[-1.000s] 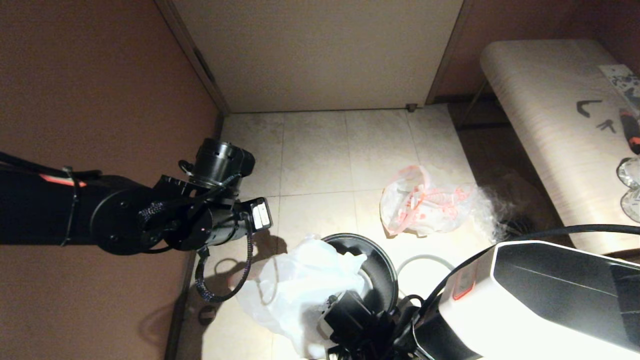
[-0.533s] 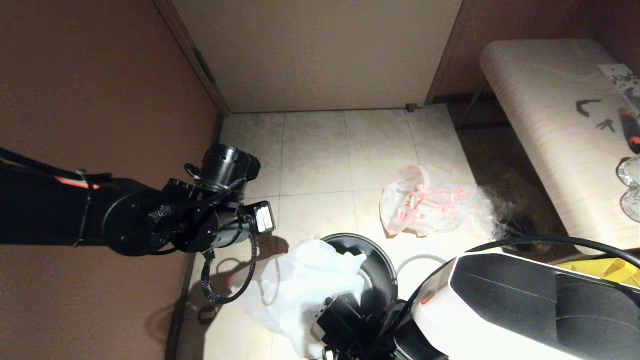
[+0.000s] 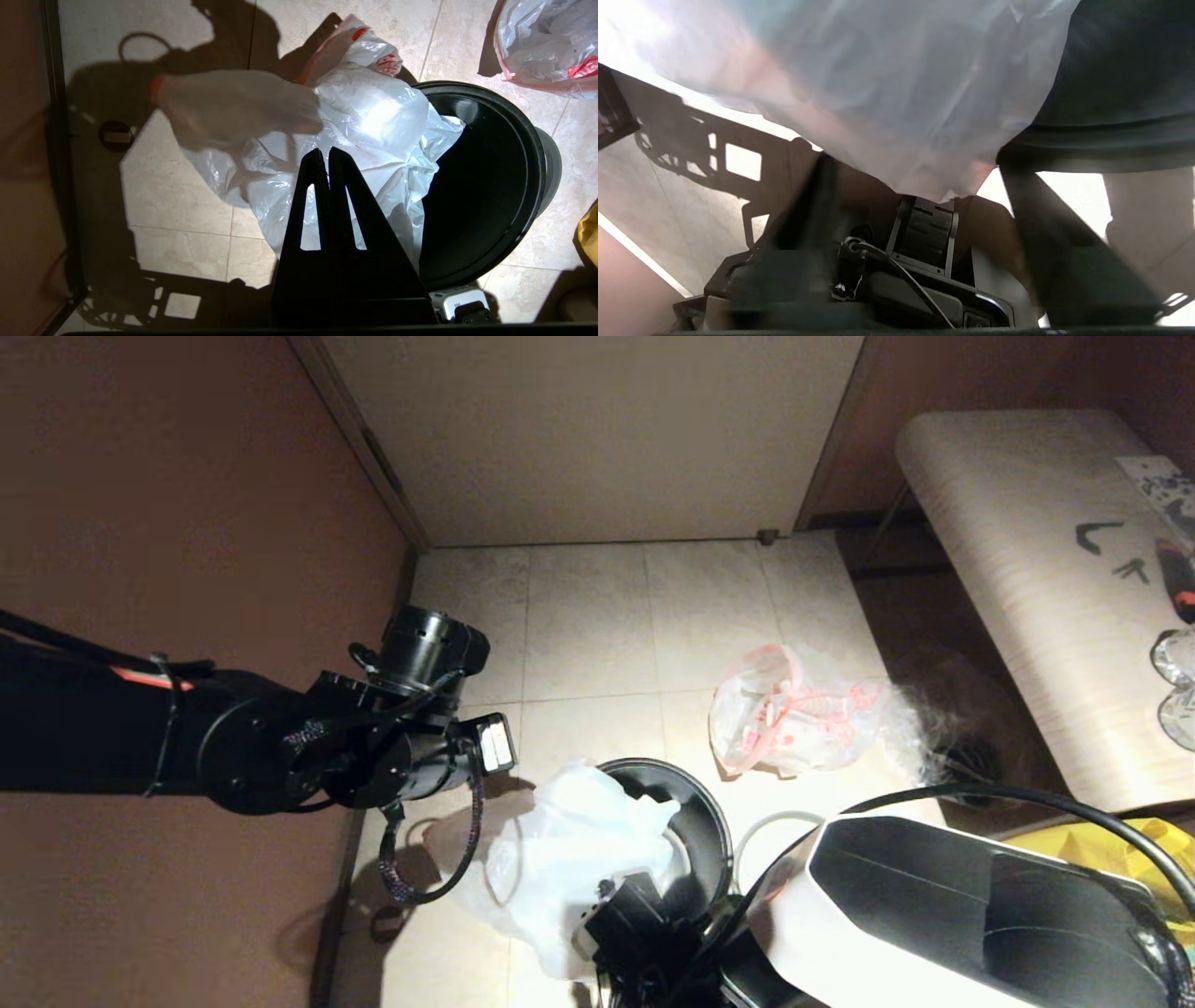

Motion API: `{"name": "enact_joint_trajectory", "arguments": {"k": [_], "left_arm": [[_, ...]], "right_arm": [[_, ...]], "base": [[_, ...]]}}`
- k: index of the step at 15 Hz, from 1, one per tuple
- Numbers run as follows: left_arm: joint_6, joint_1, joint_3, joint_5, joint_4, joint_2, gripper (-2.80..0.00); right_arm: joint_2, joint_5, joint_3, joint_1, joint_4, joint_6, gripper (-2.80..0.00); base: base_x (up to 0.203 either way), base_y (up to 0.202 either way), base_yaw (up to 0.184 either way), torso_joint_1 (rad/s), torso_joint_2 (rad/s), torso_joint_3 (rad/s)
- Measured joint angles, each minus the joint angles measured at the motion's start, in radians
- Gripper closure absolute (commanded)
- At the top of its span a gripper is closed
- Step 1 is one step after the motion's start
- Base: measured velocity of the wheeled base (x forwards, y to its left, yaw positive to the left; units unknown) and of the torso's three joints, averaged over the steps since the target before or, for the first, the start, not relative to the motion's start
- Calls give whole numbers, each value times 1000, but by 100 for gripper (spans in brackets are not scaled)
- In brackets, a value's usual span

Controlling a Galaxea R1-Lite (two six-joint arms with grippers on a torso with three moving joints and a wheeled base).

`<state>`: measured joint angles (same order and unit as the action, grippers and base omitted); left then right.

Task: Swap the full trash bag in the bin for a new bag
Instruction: Put the new garbage bag on the trash can

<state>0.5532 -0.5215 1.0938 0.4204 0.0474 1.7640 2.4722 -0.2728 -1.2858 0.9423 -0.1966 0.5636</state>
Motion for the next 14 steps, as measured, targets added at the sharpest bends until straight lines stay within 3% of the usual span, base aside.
{"name": "enact_joint_trajectory", "arguments": {"k": [8,14], "left_arm": [[0,0,-1,0,1,2,0],[0,0,-3,-1,1,5,0]], "right_arm": [[-6,-6,2,8,10,0,0],[-124,-4,62,10,26,4,0]], "base": [[0,0,0,0,0,0],[0,0,0,0,0,0]]}}
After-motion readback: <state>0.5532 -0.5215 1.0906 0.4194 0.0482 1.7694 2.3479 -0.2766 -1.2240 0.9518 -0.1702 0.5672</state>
